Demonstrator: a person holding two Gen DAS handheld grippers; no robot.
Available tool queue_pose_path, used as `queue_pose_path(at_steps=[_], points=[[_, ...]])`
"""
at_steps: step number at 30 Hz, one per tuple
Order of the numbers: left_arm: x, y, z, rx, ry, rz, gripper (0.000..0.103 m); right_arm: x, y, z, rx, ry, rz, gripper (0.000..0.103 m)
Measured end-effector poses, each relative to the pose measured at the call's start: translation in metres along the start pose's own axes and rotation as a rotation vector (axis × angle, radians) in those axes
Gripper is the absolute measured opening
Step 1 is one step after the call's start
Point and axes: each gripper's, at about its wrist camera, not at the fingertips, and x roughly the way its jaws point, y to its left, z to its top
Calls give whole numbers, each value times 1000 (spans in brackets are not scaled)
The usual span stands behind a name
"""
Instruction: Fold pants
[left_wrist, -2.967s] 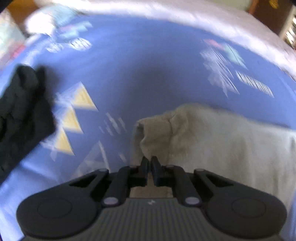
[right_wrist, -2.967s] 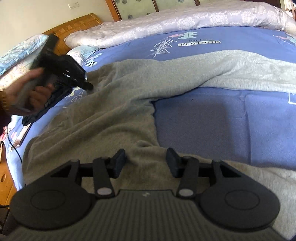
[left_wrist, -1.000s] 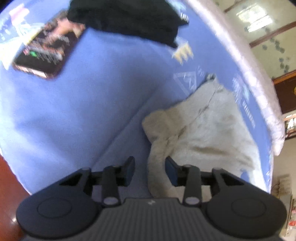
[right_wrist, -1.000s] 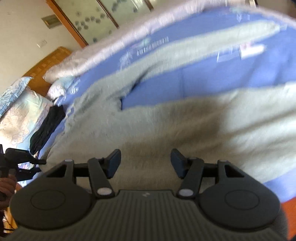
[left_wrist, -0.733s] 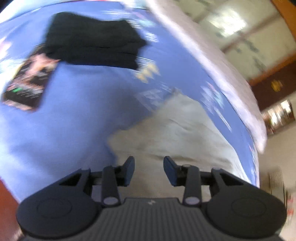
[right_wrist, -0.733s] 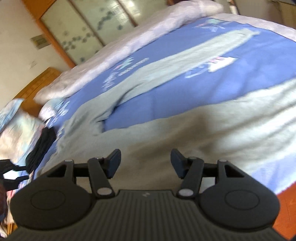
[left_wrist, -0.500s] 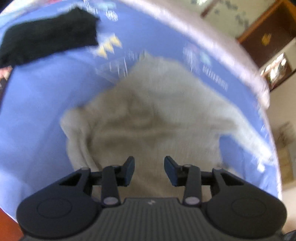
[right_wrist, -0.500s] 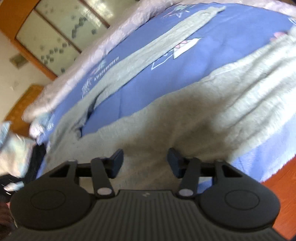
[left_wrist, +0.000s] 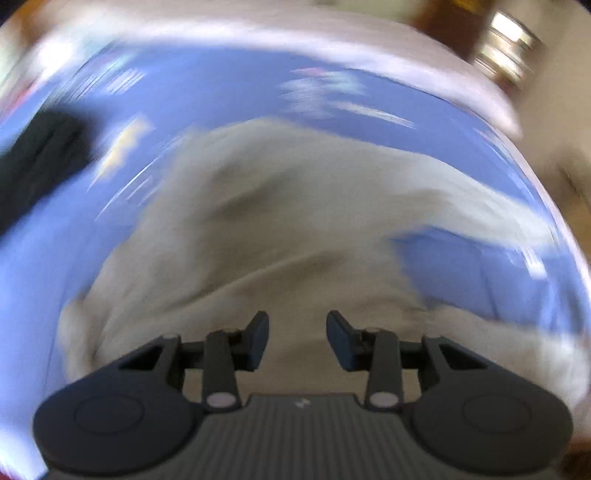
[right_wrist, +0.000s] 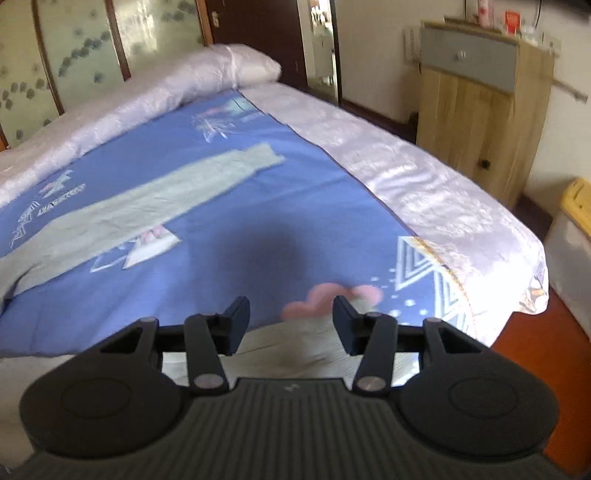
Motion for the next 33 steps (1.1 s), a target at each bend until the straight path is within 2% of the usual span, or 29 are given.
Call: queue_pose_path(at_steps=[3, 5, 7, 9, 11, 12, 13, 14, 15, 18, 21, 23, 25, 28, 29, 30, 31, 33], points=[[13, -75, 4, 355, -36, -24, 39, 10, -1, -6, -25, 24, -25, 53], [26, -114, 0, 541, -51, -52, 39, 13, -7, -12, -31, 44, -21, 53], [43, -139, -4, 673, -38, -83, 39, 25, -13, -21, -34, 81, -32, 53], [66, -155, -6, 751, -2, -78, 39, 22, -6, -33, -101, 42, -55, 51], [88, -160, -4, 779, 39, -61, 38, 19, 2, -38, -159, 26, -91, 36], [98, -159, -3, 777, 65, -62, 36, 17, 5, -39, -175, 20, -99, 33], [107, -159, -3, 773, 96, -71, 21, 18, 6, -40, -193, 16, -111, 28], [115, -160, -6, 778, 120, -77, 12, 18, 9, -41, -215, 8, -126, 23], [114, -161, -9, 788, 106, -77, 8, 17, 12, -42, -234, 0, -139, 22], [105, -166, -10, 781, 44, -41, 7, 12, 15, -39, -272, -59, -181, 16], [90, -162, 8, 668, -27, -50, 7, 3, 9, -26, -221, -162, -219, 15], [88, -167, 17, 627, -86, -29, 7, 2, 7, -18, -189, -220, -249, 16], [101, -178, 20, 619, -91, 18, 8, 14, 7, -14, -169, -207, -256, 16], [138, -189, 7, 685, -33, 132, 19, 58, 4, -18, -156, -58, -254, 25], [143, -190, 0, 715, -50, 167, 19, 59, 6, -23, -177, -103, -264, 32], [139, -191, -6, 741, -92, 189, 24, 56, 8, -23, -195, -106, -285, 35], [133, -191, -9, 740, -99, 183, 29, 51, 8, -20, -189, -102, -282, 42], [117, -184, -5, 693, -100, 125, 34, 26, 1, -18, -130, -166, -207, 45]])
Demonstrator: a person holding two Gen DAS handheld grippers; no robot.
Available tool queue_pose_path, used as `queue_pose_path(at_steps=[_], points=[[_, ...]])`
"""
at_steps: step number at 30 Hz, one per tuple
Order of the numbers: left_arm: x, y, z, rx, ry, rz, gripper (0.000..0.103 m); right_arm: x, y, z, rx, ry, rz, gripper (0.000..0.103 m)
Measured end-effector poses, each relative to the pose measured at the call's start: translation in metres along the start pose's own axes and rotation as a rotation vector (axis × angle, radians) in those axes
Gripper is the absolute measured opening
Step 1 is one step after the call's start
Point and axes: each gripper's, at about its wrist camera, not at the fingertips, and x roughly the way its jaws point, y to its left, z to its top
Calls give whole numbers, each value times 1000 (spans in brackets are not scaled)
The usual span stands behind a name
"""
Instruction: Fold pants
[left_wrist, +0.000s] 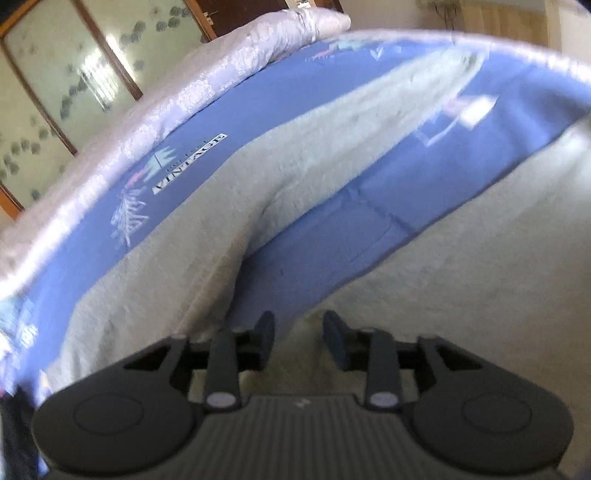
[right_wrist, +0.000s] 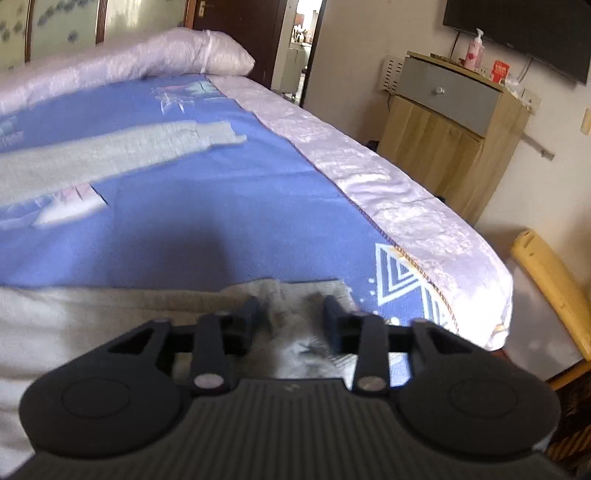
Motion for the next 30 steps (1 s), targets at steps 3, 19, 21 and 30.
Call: queue_pose_path(at_steps=[3, 19, 21, 30], points=[[-32, 23, -6, -107, -74, -27, 39, -20, -13, 10, 54, -56, 23, 45], [-17, 234, -17, -399, -38, 270, 58, 84, 63, 160, 398, 122, 329, 45], [5, 249, -11, -329, -35, 337, 58, 119, 69, 177, 480, 184, 307, 45], [103, 259, -19, -60, -6, 294, 89, 231, 94, 204, 522, 357, 50, 52]])
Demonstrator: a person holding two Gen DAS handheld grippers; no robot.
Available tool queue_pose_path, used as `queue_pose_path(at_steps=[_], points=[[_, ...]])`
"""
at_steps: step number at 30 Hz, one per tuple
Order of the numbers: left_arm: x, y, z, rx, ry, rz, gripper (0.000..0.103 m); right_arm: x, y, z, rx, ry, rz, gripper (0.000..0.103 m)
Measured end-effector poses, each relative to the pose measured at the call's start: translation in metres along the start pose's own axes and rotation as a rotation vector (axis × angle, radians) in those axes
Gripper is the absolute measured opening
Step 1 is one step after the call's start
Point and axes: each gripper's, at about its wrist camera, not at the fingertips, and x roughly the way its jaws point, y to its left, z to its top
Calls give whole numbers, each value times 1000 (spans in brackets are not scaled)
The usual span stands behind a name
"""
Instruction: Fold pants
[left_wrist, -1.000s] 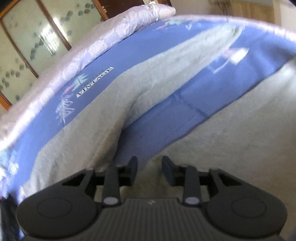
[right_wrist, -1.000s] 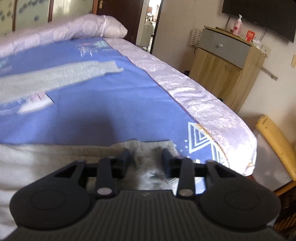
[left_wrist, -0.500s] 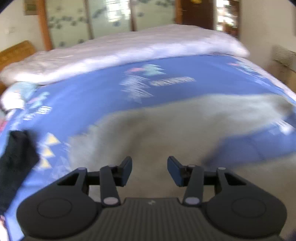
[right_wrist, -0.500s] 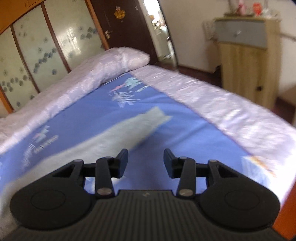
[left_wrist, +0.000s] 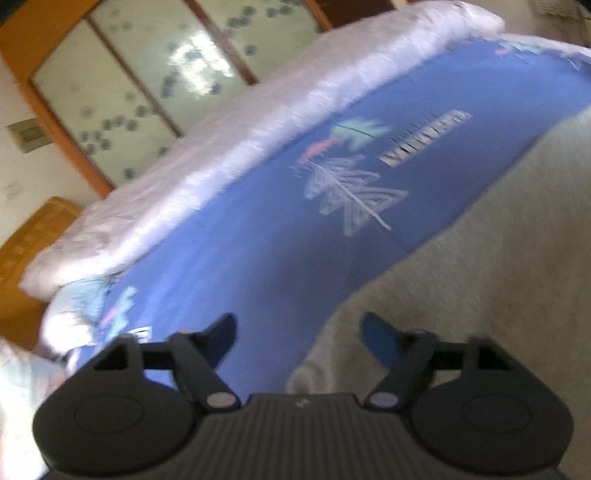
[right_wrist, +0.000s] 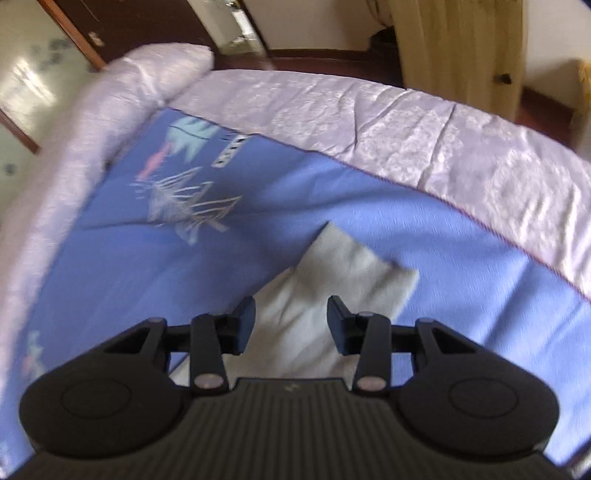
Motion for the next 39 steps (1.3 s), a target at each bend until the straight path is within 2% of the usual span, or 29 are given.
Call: queue_pose_path(at_steps=[1, 3, 4, 5, 7, 8, 9, 11, 15, 19, 22, 25, 27, 31, 34, 35, 36, 37, 38, 39], points=[[9, -4, -3, 16, 15, -25, 95, 10, 5, 1, -26, 12, -38, 58], [28, -11, -11, 43, 77, -67, 93, 29, 13, 0, -74, 36, -118, 58], [30, -14, -14, 42, 68, -65, 92, 35, 16, -3, -98, 29, -146, 56], [28, -16, -16, 38, 45, -66, 86, 36, 20, -9, -137, 0, -182, 47], [21, -16, -14, 19, 53, -153, 24, 34, 27, -19, -220, -51, -243, 30], [18, -19, -12, 19, 67, -171, 16, 31, 27, -21, -235, -66, -243, 22], [14, -24, -11, 45, 64, -150, 10, 25, 23, -22, -228, -85, -226, 17], [1, -32, -10, 95, 40, -124, 9, 10, 12, -20, -179, -121, -151, 12], [-39, -20, -10, 27, -31, -117, 9, -40, -2, -27, -158, -212, -17, 12], [-107, -11, -22, -3, -107, -116, 10, -97, -32, -42, -116, -249, 159, 12], [-153, -11, -41, -21, -141, -113, 10, -136, -74, -61, -44, -262, 275, 12], [-196, -13, -71, -84, -150, -112, 9, -170, -139, -89, 88, -238, 412, 12], [-220, -13, -94, -140, -143, -109, 7, -186, -179, -112, 171, -217, 472, 12], [-262, -14, -141, -247, -111, -116, 6, -213, -271, -169, 308, -184, 507, 12], [-277, -21, -174, -276, -52, -141, 7, -212, -327, -215, 396, -122, 448, 15], [-277, -20, -178, -280, -36, -138, 10, -209, -340, -227, 430, -106, 411, 21], [-278, -18, -182, -300, -18, -139, 12, -209, -352, -238, 482, -112, 342, 22], [-279, -12, -183, -343, 1, -142, 13, -211, -361, -247, 540, -130, 296, 30], [-279, -3, -182, -398, 16, -151, 14, -214, -369, -253, 595, -142, 312, 44], [-276, 8, -179, -476, 29, -166, 21, -217, -373, -257, 643, -155, 360, 46]])
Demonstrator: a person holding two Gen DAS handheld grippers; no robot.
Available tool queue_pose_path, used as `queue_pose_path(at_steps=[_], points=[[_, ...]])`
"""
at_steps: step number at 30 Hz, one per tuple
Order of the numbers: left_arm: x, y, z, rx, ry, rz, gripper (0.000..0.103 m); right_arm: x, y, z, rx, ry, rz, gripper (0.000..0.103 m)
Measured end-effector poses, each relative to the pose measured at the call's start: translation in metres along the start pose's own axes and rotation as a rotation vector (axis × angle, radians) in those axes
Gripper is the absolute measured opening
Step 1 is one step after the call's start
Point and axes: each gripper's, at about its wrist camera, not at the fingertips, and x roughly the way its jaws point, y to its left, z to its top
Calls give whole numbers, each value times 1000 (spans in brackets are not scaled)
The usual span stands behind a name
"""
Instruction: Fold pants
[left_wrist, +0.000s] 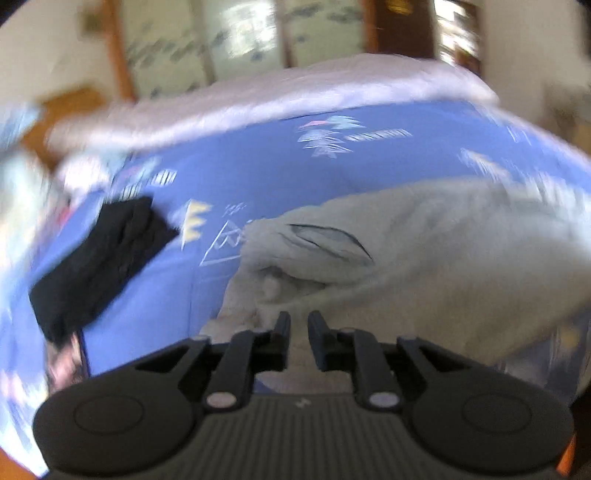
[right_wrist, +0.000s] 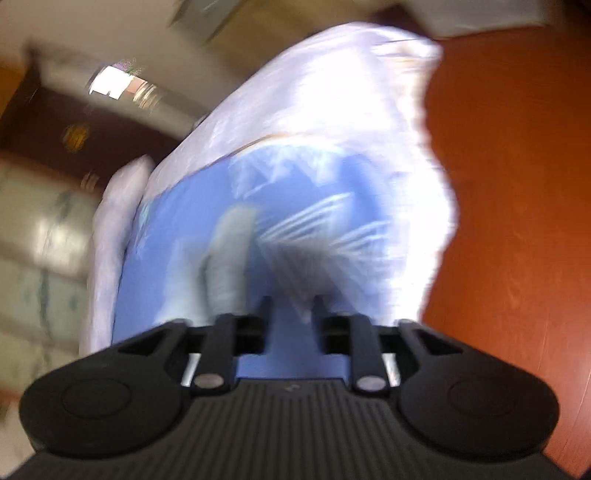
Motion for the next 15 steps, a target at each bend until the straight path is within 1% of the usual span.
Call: queue_pose_path(at_steps=[1, 2, 3, 4, 5, 6, 7, 8, 9, 11, 14, 15], points=[[0, 8, 6, -73, 9, -17, 34, -4, 0, -2, 28, -3, 42, 46], [4, 18, 16, -159, 18, -44, 42, -6, 6, -5, 20, -7, 66, 46], [6, 26, 24, -235, 20, -76, 53, -8, 14, -8, -8, -7, 78, 46], [10, 34, 31, -308, 21, -113, 54, -8, 25, -12, -47, 0, 91, 46], [18, 41, 38, -373, 36, -146, 54, -11, 30, -13, -75, 12, 106, 46], [27, 45, 43, -425, 63, -165, 57, -12, 38, -15, -104, 28, 130, 46], [39, 48, 48, -468, 101, -179, 62, -13, 47, -22, -130, 49, 155, 46], [53, 49, 51, -503, 150, -183, 65, -9, 54, -27, -154, 70, 169, 46], [66, 49, 52, -530, 192, -173, 70, -7, 63, -34, -192, 92, 180, 46], [90, 49, 46, -592, 265, -167, 70, -5, 74, -47, -275, 116, 184, 46], [117, 47, 39, -693, 332, -217, 70, 0, 92, -64, -416, 148, 174, 46], [124, 46, 37, -713, 336, -222, 64, 2, 96, -68, -446, 153, 169, 46]])
